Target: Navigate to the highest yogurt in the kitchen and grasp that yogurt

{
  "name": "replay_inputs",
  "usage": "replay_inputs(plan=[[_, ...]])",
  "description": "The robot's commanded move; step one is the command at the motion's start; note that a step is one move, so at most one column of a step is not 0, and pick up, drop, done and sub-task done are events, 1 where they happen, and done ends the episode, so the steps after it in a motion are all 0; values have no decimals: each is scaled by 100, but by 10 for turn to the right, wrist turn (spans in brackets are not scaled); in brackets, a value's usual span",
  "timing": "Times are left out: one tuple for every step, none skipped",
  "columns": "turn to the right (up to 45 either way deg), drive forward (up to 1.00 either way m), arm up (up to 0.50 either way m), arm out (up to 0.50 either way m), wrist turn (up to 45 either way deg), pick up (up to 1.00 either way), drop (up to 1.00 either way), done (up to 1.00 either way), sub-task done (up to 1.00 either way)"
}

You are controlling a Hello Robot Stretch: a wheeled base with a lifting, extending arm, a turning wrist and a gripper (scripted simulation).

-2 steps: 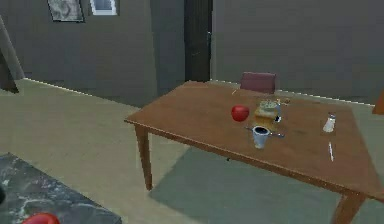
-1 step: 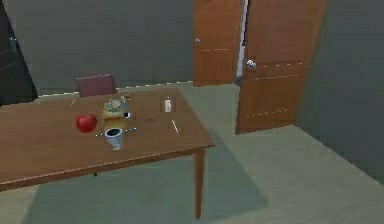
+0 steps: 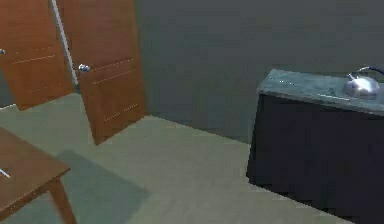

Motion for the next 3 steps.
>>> replay_inputs(plan=[[450, 0, 0, 0, 0, 0, 0, 0, 0], [90, 0, 0, 0, 0, 0, 0, 0, 0], [0, 0, 50, 0, 0, 0, 0, 0, 0]])
